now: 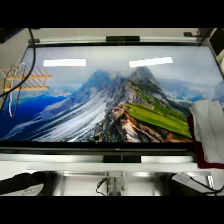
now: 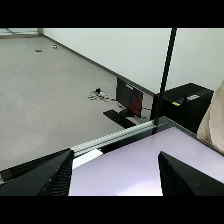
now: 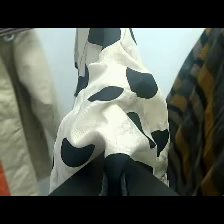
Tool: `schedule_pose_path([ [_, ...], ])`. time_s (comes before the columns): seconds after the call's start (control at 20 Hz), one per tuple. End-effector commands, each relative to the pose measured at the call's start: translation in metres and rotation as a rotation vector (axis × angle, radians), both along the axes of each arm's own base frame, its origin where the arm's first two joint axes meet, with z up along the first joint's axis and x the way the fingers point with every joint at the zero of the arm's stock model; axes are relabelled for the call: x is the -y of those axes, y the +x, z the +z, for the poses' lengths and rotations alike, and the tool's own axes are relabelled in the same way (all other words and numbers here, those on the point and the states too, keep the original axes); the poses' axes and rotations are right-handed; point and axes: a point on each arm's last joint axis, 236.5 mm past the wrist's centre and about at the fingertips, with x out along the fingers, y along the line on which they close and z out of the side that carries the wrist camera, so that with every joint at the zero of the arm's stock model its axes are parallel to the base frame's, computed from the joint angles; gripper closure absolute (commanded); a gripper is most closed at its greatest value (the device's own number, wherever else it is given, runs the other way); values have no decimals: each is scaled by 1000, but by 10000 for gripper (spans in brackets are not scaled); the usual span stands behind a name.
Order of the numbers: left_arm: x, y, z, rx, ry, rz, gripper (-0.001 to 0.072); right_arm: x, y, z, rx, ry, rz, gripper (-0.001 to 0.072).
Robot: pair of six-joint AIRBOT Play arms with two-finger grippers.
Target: Fold the shirts.
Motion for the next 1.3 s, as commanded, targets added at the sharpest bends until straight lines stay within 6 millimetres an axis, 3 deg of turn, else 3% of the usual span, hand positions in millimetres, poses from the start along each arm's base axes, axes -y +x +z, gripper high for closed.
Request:
schedule_pose_path([
  [0.0,1,-1,-4,-18,9,-6,94,23,-19,8,58,-50,-26,670],
  [0.3,4,-4,-18,-65,46,-24,94,53,-51,-12,85,-7,-89,669],
  [0.5,6,-6,-28,-95,70,-36,94,61,-62,-43,55,100,-106,665],
  [0.55,6,-6,-28,-95,71,-35,94,60,-62,-46,18,105,-104,630],
  [0.6,6,-6,-28,-95,71,-35,94,58,-60,-44,6,100,-91,365],
  [0.65,6,-6,-28,-95,71,-35,94,54,-55,-42,22,102,-67,204],
  [0.85,6,-6,-28,-94,71,-35,93,30,-50,-24,76,98,-24,204],
  [1.0,6,-6,-28,-95,71,-35,93,3,-51,-26,81,169,-3,204],
  [1.25,6,-6,-28,-94,71,-35,93,-56,-60,-79,23,475,1,203],
])
